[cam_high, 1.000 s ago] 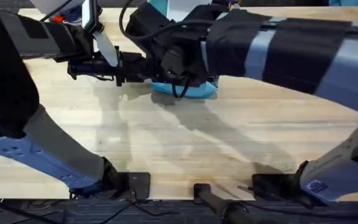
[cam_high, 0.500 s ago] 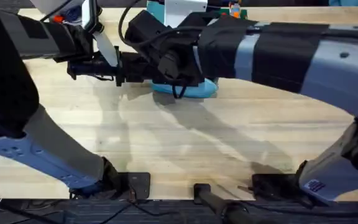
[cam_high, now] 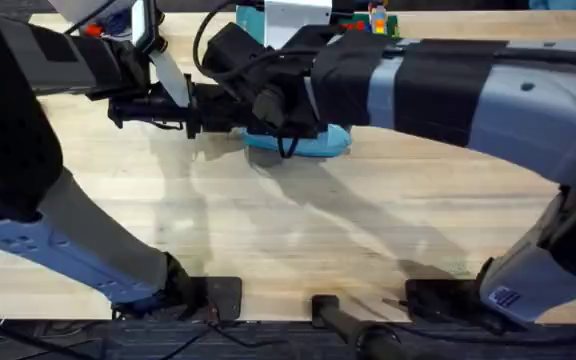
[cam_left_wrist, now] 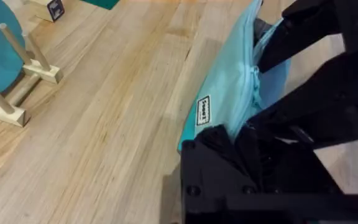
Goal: Unzip the bag, pick up the pens from the table one at a time and place them inside, then zip the bag closed.
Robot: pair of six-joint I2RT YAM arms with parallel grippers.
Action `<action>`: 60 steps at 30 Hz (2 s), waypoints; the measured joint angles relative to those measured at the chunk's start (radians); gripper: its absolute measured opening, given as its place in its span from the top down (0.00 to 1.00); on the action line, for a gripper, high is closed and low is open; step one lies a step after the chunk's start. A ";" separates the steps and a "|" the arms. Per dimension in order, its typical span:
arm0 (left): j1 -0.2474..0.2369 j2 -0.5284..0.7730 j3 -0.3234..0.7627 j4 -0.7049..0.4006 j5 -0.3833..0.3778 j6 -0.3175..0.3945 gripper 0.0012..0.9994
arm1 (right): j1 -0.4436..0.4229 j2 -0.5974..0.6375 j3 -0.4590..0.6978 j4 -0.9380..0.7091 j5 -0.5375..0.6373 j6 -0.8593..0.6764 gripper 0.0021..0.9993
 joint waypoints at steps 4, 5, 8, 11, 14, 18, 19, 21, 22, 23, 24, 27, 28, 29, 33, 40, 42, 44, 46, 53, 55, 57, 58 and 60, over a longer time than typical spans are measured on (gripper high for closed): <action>0.000 0.000 0.000 0.002 0.000 0.000 0.96 | -0.002 0.000 0.000 -0.002 0.008 0.000 0.25; 0.001 0.000 0.000 0.002 0.000 0.000 0.96 | -0.002 0.000 0.000 -0.004 0.011 0.000 0.29; 0.001 0.000 0.000 0.002 0.000 0.000 0.96 | -0.008 0.000 0.000 -0.010 0.022 0.001 0.45; 0.002 0.000 0.000 0.002 0.000 0.000 0.96 | -0.012 0.000 0.000 -0.011 0.028 0.000 0.63; 0.002 0.000 0.000 0.002 0.000 0.000 0.96 | -0.013 0.000 0.000 -0.009 0.030 0.000 0.85; 0.002 0.000 0.000 0.002 0.000 0.000 0.96 | -0.011 0.000 0.000 -0.005 0.030 0.000 0.96; 0.002 0.000 0.000 0.002 0.000 0.000 0.96 | -0.011 0.000 0.000 -0.005 0.030 0.000 0.96; 0.002 0.000 0.000 0.002 0.000 0.000 0.96 | -0.011 0.000 0.000 -0.005 0.030 0.000 0.96; 0.002 0.000 0.000 0.002 0.000 0.000 0.96 | -0.011 0.000 0.000 -0.005 0.030 0.000 0.97; 0.002 0.000 0.000 0.002 0.000 0.000 0.96 | -0.011 0.000 0.000 -0.005 0.030 0.000 0.97; 0.002 0.000 0.000 0.002 0.000 0.000 0.96 | -0.011 0.000 0.000 -0.005 0.030 0.000 0.97; 0.002 0.000 0.000 0.002 0.000 0.000 0.96 | -0.011 0.000 0.000 -0.005 0.030 -0.001 0.97; 0.002 0.000 0.000 0.002 0.000 0.000 0.96 | -0.011 0.000 0.000 -0.006 0.030 -0.003 0.97; 0.002 0.000 0.000 0.002 0.000 0.000 0.96 | -0.011 0.000 0.000 -0.007 0.030 -0.005 0.97; 0.002 0.000 0.000 0.000 0.000 0.000 0.96 | -0.011 0.000 0.002 -0.028 0.026 -0.017 0.97; 0.002 0.000 0.000 -0.001 0.001 0.000 0.96 | -0.011 0.000 0.058 -0.100 0.021 -0.063 0.97; 0.002 0.000 0.000 -0.001 0.001 0.000 0.96 | -0.011 0.000 0.070 -0.116 0.018 -0.086 0.97; 0.002 0.000 0.000 -0.001 0.002 0.000 0.96 | -0.011 0.000 0.085 -0.133 0.014 -0.111 0.97; 0.002 0.000 0.000 -0.001 0.002 0.000 0.96 | -0.011 0.000 0.100 -0.145 0.011 -0.136 0.97; 0.002 0.000 0.000 0.001 0.007 0.000 0.96 | -0.011 0.000 0.157 -0.204 -0.005 -0.188 0.97; 0.002 0.000 0.000 0.001 0.009 0.000 0.96 | -0.011 0.000 0.173 -0.222 -0.009 -0.192 0.97; 0.002 0.000 0.000 0.000 0.012 0.000 0.96 | -0.011 0.000 0.188 -0.242 -0.015 -0.195 0.97; 0.002 0.000 0.000 -0.001 0.014 0.000 0.96 | -0.011 0.000 0.195 -0.253 -0.020 -0.196 0.97; 0.001 0.000 0.000 -0.004 0.018 0.000 0.96 | -0.011 0.000 0.211 -0.277 -0.034 -0.200 0.97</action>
